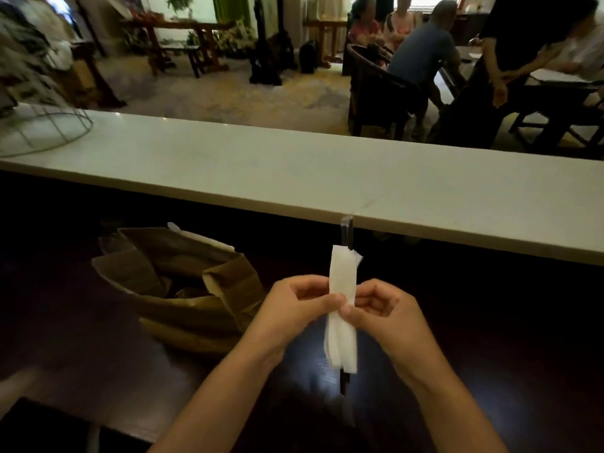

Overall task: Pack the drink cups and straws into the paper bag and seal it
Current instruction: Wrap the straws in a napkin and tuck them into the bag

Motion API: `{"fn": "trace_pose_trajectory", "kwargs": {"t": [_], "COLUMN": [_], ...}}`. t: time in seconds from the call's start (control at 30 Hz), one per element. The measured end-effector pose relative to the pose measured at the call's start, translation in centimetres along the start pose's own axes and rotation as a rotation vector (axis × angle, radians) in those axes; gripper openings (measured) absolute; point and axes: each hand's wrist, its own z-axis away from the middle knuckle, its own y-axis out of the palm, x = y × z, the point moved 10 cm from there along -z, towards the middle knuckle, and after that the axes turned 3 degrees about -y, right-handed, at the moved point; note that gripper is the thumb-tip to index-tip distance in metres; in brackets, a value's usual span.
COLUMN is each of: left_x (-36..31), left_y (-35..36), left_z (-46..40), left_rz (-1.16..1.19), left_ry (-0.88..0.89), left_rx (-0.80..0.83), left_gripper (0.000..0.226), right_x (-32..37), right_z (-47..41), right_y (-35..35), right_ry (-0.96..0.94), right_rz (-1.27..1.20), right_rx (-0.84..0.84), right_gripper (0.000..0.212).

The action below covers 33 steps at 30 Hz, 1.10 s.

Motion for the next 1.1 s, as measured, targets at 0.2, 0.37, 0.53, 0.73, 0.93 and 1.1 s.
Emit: {"fn": "trace_pose_trajectory", "kwargs": {"t": [0.2, 0.37, 0.53, 0.73, 0.93, 1.1], "left_x": [-9.1, -11.7, -10.6, -12.3, -10.6, -7.2], "left_y": [-5.6, -10.8, -15.9, -22.5, -22.6, -20.1], "left_z": [3.1, 4.1, 4.0, 3.8, 2.7, 1.7], "left_rz": [-0.060, -0.016, -0.043, -0.291, -0.700, -1.073], "left_ry": [0.204, 0.243, 0.188, 0.299, 0.438, 0.587], "left_rx": [-0.083, -0.165, -0.173, -0.172, -0.036, 0.139], "left_gripper": [0.013, 0.013, 0.014, 0.016, 0.012, 0.023], "right_x": [7.0, 10.3, 10.0, 12.7, 13.7, 8.6], "right_z": [-1.6, -3.5, -5.0, -7.5, -8.5, -7.9], "right_y": [6.2, 10.9, 15.7, 17.8, 20.3, 22.4], "right_ry": [-0.090, -0.136, -0.114, -0.174, -0.314, -0.262], "right_rz": [0.017, 0.029, 0.147, 0.250, 0.403, 0.600], "right_rx": [0.139, 0.169, 0.156, 0.039, -0.119, -0.120], "right_gripper": [0.012, 0.009, 0.021, 0.016, 0.019, 0.020]}}
